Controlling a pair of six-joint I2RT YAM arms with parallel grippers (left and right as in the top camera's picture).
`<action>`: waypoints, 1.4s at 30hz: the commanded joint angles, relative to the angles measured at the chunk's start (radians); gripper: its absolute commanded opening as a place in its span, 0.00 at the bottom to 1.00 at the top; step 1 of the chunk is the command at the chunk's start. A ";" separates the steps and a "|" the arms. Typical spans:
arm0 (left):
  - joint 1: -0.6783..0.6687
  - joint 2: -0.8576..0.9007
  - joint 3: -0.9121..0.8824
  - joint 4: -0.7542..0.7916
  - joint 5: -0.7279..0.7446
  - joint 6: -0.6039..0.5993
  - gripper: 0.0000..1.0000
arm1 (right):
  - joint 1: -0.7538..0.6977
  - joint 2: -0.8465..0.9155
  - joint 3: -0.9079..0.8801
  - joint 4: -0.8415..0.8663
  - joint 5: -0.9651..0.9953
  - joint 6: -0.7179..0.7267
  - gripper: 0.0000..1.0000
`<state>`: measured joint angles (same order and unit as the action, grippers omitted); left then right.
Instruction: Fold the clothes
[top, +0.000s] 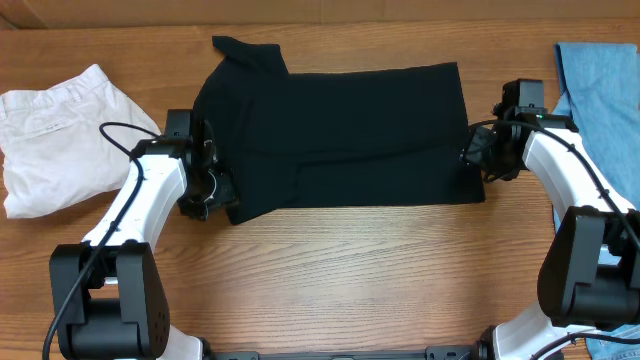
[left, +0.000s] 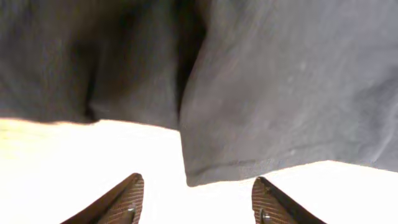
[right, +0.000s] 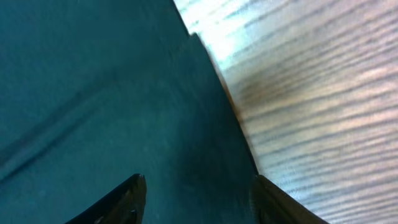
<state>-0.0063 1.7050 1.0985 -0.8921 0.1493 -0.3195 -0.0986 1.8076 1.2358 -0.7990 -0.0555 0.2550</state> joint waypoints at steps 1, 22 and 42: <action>0.006 0.008 -0.030 -0.013 0.012 -0.008 0.60 | -0.007 -0.004 -0.002 0.000 -0.007 0.000 0.58; -0.002 0.008 -0.199 0.247 0.218 -0.025 0.04 | -0.007 -0.004 -0.002 0.000 -0.008 0.000 0.59; 0.008 -0.043 0.021 0.689 0.203 -0.253 0.72 | -0.007 -0.004 -0.002 -0.003 -0.008 0.000 0.59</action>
<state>-0.0048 1.6783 1.1107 -0.2237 0.4599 -0.4263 -0.0986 1.8076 1.2358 -0.8047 -0.0559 0.2543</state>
